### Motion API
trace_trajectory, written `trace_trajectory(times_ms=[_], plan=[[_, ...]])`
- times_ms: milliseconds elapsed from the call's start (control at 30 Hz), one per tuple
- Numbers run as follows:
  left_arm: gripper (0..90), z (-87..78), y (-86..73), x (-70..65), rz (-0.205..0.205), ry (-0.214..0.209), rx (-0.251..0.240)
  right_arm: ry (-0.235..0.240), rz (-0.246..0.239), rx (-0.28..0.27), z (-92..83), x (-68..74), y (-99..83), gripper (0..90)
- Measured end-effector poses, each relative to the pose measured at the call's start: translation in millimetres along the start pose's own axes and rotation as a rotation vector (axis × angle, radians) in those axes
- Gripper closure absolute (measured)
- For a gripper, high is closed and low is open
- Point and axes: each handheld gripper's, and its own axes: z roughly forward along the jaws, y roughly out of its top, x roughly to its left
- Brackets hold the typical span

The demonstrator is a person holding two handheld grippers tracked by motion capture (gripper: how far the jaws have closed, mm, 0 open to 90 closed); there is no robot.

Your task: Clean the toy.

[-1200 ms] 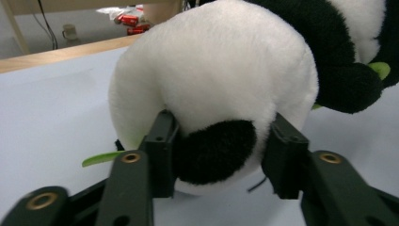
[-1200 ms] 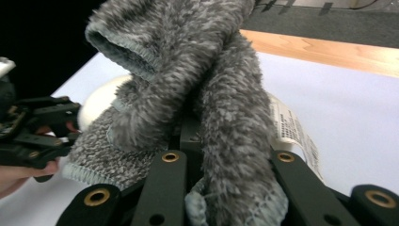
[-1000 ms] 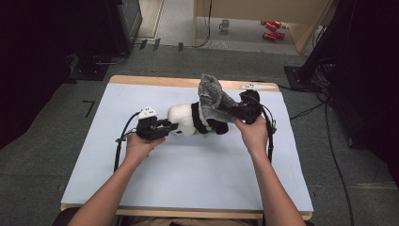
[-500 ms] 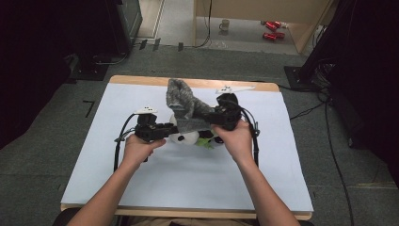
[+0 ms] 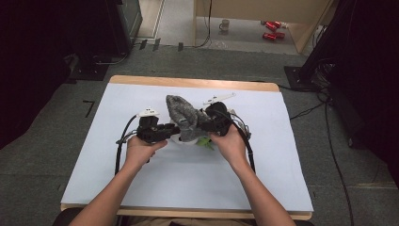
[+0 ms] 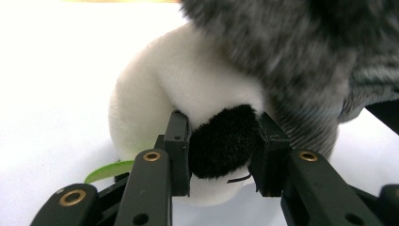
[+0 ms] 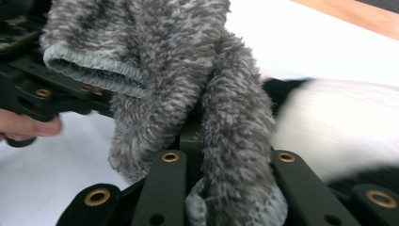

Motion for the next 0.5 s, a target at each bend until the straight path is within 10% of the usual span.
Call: trace_trajectory(times_ms=[500], plan=[[64.6,0.7,0.3,4.0,-0.01,-0.011,0.003,0.016,0.114,-0.026,-33.6,-37.6,-2.5,78.5]])
